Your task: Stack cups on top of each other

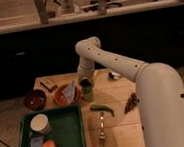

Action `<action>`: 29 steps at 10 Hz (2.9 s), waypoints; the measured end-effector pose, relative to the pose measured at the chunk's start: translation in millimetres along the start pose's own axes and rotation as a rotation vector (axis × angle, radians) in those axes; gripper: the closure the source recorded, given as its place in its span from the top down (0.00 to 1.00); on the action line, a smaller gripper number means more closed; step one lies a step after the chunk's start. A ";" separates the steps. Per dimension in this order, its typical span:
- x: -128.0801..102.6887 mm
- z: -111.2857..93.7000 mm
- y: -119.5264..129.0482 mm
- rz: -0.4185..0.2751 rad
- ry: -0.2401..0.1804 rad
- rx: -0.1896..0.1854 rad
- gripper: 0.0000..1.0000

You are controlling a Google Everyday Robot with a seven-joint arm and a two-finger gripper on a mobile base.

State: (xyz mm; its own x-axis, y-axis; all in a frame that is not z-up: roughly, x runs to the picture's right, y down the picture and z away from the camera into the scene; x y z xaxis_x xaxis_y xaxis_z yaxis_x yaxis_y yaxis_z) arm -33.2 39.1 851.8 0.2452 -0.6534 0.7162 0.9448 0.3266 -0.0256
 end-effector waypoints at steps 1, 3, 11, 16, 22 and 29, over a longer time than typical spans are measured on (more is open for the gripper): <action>-0.7 -0.3 2.0 0.004 -0.001 -0.002 0.00; -2.7 -0.3 7.5 0.021 -0.003 -0.010 0.14; -5.6 4.9 13.7 0.042 -0.010 -0.027 0.80; -5.7 7.0 14.0 0.040 -0.016 -0.029 0.80; -3.1 7.4 16.5 0.029 -0.021 -0.024 0.80; 2.4 -0.7 3.4 -0.009 0.007 -0.018 0.80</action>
State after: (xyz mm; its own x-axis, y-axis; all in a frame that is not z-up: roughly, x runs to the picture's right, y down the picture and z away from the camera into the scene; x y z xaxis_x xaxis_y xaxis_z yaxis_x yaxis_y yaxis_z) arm -29.3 38.1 852.9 0.2386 -0.6612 0.7113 0.9507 0.3086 -0.0320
